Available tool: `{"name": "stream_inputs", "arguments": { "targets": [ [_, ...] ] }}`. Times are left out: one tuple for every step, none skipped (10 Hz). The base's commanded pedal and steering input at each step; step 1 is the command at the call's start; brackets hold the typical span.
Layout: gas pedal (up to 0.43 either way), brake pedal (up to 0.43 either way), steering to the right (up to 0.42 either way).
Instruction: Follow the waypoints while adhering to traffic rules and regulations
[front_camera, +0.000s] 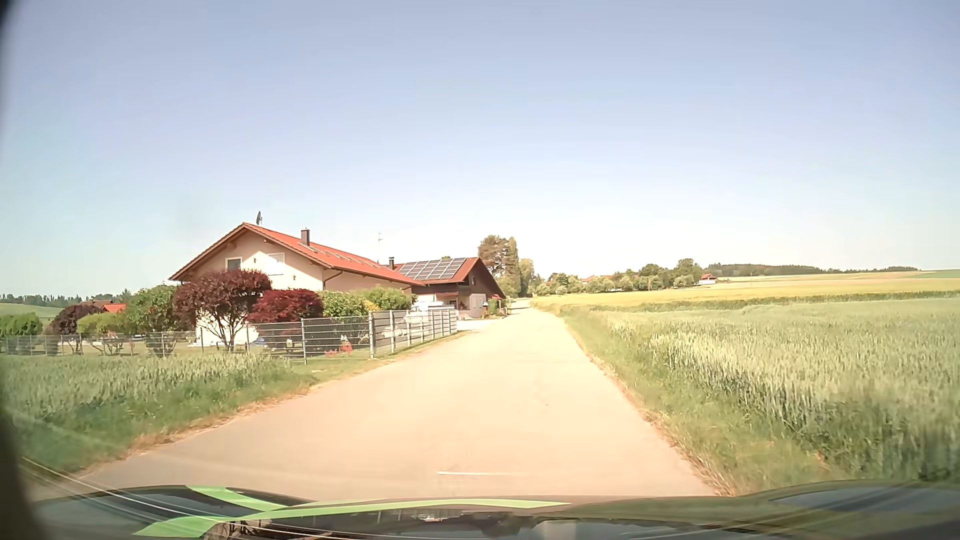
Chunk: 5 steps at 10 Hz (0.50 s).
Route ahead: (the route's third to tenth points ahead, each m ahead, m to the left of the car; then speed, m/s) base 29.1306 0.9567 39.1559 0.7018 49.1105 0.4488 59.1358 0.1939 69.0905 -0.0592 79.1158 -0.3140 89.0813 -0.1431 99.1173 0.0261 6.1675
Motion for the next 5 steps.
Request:
{"name": "stream_inputs", "arguments": {
  "targets": [
    [0.169, 0.0, 0.013],
    [0.169, 0.0, 0.012],
    [0.169, 0.0, 0.013],
    [0.169, 0.0, 0.012],
    [0.169, 0.0, 0.012]
  ]
}}
